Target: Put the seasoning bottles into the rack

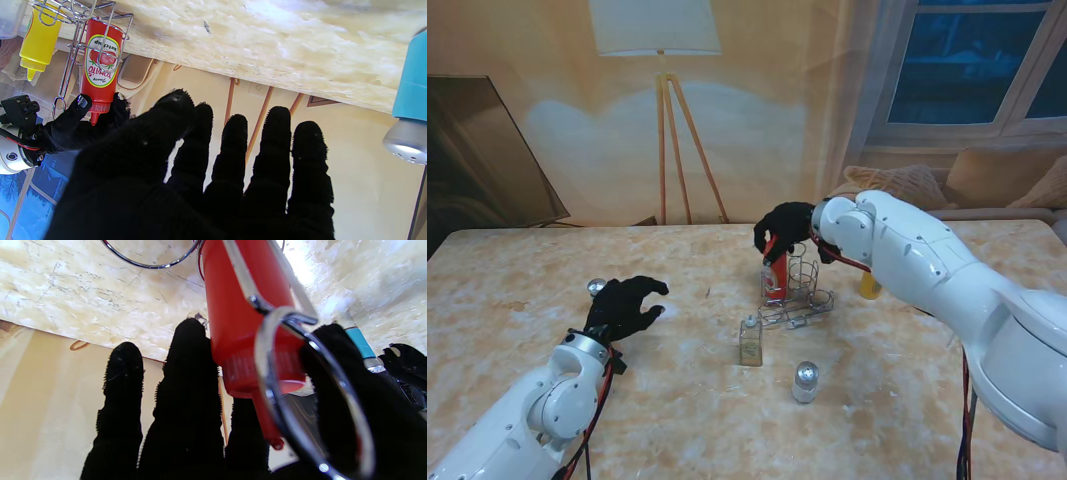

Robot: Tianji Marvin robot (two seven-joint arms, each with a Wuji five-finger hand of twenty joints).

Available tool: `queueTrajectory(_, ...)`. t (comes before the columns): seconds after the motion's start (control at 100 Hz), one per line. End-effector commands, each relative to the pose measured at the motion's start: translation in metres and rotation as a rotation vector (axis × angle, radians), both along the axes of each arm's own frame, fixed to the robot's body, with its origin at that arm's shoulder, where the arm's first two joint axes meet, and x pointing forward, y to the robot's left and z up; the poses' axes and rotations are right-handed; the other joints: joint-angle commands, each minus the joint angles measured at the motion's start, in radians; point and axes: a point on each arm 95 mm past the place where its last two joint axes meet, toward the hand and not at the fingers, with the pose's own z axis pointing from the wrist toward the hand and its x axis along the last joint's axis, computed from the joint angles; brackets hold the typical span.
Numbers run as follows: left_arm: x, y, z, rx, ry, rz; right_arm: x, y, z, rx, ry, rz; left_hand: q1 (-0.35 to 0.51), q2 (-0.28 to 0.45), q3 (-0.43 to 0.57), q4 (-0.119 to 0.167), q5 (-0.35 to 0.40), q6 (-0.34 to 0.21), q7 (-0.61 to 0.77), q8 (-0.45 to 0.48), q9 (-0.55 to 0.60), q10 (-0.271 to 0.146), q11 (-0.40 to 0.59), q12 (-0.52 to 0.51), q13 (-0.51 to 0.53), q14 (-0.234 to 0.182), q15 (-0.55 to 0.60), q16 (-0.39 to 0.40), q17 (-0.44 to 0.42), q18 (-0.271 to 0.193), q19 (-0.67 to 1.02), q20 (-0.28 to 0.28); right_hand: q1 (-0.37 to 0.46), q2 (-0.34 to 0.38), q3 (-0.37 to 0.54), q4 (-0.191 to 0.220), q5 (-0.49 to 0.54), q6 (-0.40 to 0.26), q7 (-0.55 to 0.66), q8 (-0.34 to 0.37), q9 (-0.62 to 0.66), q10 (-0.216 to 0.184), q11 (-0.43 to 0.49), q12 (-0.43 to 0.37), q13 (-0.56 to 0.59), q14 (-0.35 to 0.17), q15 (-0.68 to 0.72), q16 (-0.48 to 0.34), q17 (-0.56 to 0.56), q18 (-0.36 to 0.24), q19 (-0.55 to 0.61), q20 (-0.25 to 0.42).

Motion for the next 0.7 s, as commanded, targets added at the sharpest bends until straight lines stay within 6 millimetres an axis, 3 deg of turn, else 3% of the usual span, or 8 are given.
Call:
queueTrajectory(0.0, -0.0009, -0.0006, -0.0018, 0.002, 0.011, -0.005, -0.0040, -0.0009, -0.0082, -0.022, 0.018, 0.010, 0.005, -0.011, -0.004, -0.010, 0.002, -0.002, 0.009, 0.011, -0.033, -0.009, -0.012, -0.004, -0.026, 0.003, -0.016, 0.012, -0.016, -0.006, -0.008, -0.011, 0.012, 0.081, 0.018, 0.053, 0.068, 0.001, 0.077, 0.007, -0.016, -0.034, -0.023, -0.044, -0.020, 0.019, -0.050, -0.032, -0.014, 0.016, 0.007, -0.020)
queueTrajectory(0.24, -0.0011, -0.0001, -0.0017, 0.004, 0.009, -0.002, -0.0050, -0.0035, -0.0076, -0.018, 0.015, 0.015, 0.005, -0.011, -0.004, -0.010, 0.002, -0.001, 0.009, 0.012, -0.034, -0.005, -0.012, -0.004, -0.027, 0.005, -0.017, 0.012, -0.017, -0.004, -0.008, -0.011, -0.045, 0.143, -0.018, 0.092, 0.075, 0.052, -0.038, 0.039, -0.046, -0.018, -0.072, -0.087, -0.056, 0.050, -0.121, -0.069, -0.050, 0.033, 0.003, -0.033)
queueTrajectory(0.31, -0.0011, -0.0001, -0.0017, 0.004, 0.009, -0.002, -0.0054, -0.0040, -0.0075, -0.020, 0.016, 0.017, 0.005, -0.013, -0.004, -0.011, 0.003, -0.003, 0.010, 0.013, -0.035, -0.006, -0.012, -0.004, -0.026, 0.004, -0.016, 0.012, -0.017, -0.006, -0.008, -0.010, -0.065, 0.163, -0.026, 0.123, 0.079, 0.073, -0.105, 0.088, -0.061, -0.004, -0.084, -0.097, -0.067, 0.057, -0.135, -0.078, -0.060, 0.036, 0.002, -0.038)
queueTrajectory(0.43, -0.0013, 0.0000, -0.0017, 0.005, 0.008, -0.004, -0.0057, -0.0046, -0.0076, -0.021, 0.011, 0.022, 0.005, -0.014, -0.003, -0.010, 0.003, -0.003, 0.010, 0.013, -0.034, -0.006, -0.012, -0.004, -0.026, 0.003, -0.016, 0.012, -0.016, -0.006, -0.008, -0.010, -0.097, 0.182, -0.025, 0.165, 0.079, 0.090, -0.150, 0.109, -0.078, 0.008, -0.111, -0.114, -0.087, 0.070, -0.165, -0.095, -0.074, 0.043, 0.003, -0.037)
queueTrajectory(0.69, -0.0013, 0.0001, -0.0018, 0.004, 0.008, -0.003, -0.0063, -0.0057, -0.0056, -0.011, 0.005, 0.025, 0.005, -0.015, -0.003, -0.011, 0.004, -0.003, 0.011, 0.013, -0.033, -0.007, -0.012, -0.003, -0.026, 0.004, -0.016, 0.012, -0.016, -0.006, -0.008, -0.010, -0.110, 0.195, -0.048, 0.164, 0.074, 0.079, -0.167, 0.128, -0.083, 0.014, -0.133, -0.129, -0.100, 0.078, -0.181, -0.106, -0.091, 0.051, 0.006, -0.034)
